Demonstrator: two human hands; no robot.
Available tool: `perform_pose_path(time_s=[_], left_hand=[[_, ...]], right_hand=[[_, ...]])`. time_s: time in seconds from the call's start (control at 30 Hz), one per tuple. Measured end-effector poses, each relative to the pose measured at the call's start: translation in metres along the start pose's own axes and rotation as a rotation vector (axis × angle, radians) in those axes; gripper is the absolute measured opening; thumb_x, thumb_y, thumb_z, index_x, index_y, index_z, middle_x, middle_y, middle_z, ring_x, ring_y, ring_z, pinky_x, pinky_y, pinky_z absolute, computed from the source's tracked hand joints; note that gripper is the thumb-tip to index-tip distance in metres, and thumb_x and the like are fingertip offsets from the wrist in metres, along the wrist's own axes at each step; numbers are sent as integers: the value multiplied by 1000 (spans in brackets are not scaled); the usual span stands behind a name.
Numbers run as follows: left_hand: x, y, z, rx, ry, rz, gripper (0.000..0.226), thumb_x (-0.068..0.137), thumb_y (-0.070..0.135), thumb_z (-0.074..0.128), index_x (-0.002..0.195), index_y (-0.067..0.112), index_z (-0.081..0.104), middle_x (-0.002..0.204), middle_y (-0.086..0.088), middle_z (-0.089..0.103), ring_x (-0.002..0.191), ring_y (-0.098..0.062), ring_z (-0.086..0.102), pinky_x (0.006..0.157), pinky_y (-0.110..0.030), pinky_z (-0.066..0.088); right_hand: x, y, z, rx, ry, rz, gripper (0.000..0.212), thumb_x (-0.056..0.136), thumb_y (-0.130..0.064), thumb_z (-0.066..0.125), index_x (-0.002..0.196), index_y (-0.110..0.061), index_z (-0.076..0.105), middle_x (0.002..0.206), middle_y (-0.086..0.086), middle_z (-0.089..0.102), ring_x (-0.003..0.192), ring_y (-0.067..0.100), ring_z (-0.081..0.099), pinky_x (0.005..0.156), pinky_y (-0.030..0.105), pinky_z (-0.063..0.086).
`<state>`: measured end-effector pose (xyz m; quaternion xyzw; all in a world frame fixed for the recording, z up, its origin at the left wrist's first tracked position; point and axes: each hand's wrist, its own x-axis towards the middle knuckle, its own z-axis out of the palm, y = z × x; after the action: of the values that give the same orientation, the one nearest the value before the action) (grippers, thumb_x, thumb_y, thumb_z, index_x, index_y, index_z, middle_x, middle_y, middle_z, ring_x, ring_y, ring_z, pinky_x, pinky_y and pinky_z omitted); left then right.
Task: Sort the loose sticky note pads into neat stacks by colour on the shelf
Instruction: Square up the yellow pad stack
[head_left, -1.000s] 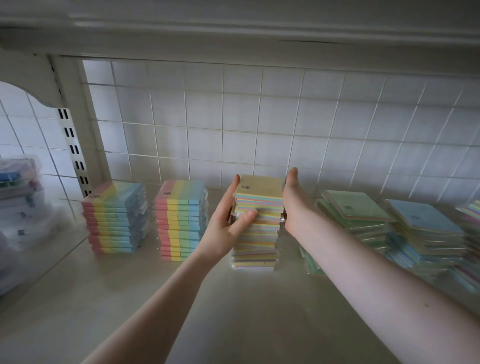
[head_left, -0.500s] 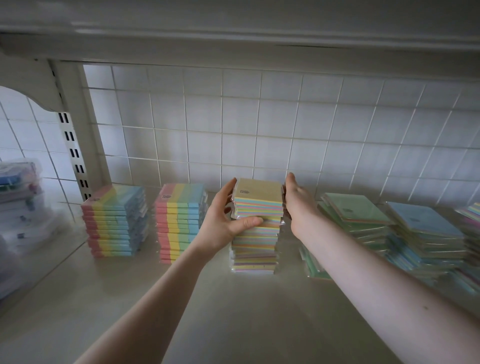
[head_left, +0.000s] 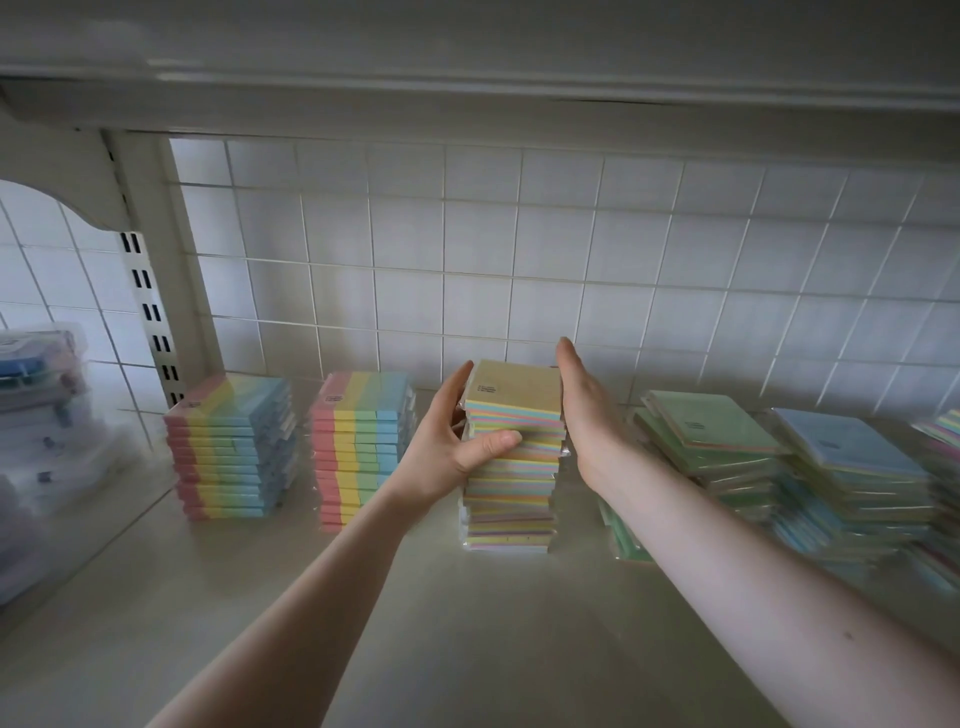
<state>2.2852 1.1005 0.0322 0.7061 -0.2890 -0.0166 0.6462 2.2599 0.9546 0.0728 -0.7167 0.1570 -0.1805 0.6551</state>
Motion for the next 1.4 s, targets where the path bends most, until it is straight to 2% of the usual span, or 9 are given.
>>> perform_pose_path(time_s=[0.3,0.4,0.47,0.63,0.83,1.03,1.17,1.27,1.4], left_hand=[[-3,3,4,-29,38,12,104,55,53,85,139,17,36,125,1,59,116,-10,57,97,-27,46],[-2,0,5,-56,52,17,94,75,18,77,149,19,19,125,21,42,102,22,48,82,1,37],[-2,-3,4,-41,53,29,91,78,7,75,150,18,19,122,19,40,97,16,52,77,3,37],[-3,1,6,-37,60,25,81,80,1,69,147,17,25,117,28,41,87,25,51,76,-1,40],[-10,6,4,-29,40,39,72,88,19,64,147,19,23,142,-32,34,111,-12,57,83,-14,48],[-8,6,8,-108,79,38,59,92,7,53,145,16,27,111,30,43,81,20,56,70,-2,43],[-8,10,7,-106,79,38,66,88,19,66,143,20,31,111,27,44,91,19,55,73,-4,43],[-7,10,6,-97,79,35,76,77,31,74,141,23,33,112,25,48,93,11,59,74,-9,46],[-8,14,7,-116,73,21,61,88,12,63,140,21,32,109,27,44,87,21,56,71,-3,44]], right_hand=[[2,-3,-3,-106,27,-58,51,97,-54,28,79,-13,52,81,9,58,76,21,54,65,31,36],[-4,-3,-3,-21,-34,-30,47,91,-64,32,88,-23,55,92,0,61,83,20,56,69,31,38],[-9,-2,-2,40,-74,-30,49,83,-72,38,88,-25,53,90,-1,58,80,17,53,65,30,36],[-21,-3,-4,40,-84,-132,36,94,-55,38,106,-25,55,117,4,61,104,17,57,96,36,41],[-17,-10,-5,-128,-30,-174,62,99,-47,33,115,9,53,111,25,62,99,30,61,81,34,44],[-17,-14,-9,-60,-155,-137,61,93,-63,31,124,-15,55,111,3,64,93,11,60,93,31,42],[-26,-6,-9,33,-253,-148,90,69,-80,47,139,-25,43,139,-7,50,125,9,47,110,37,34],[-34,-3,-12,16,-226,-182,76,87,-56,48,147,-15,27,151,0,33,128,5,40,99,25,38],[-36,-1,-9,-94,-139,-277,67,93,-50,45,143,-6,33,149,12,34,135,20,36,109,41,31]])
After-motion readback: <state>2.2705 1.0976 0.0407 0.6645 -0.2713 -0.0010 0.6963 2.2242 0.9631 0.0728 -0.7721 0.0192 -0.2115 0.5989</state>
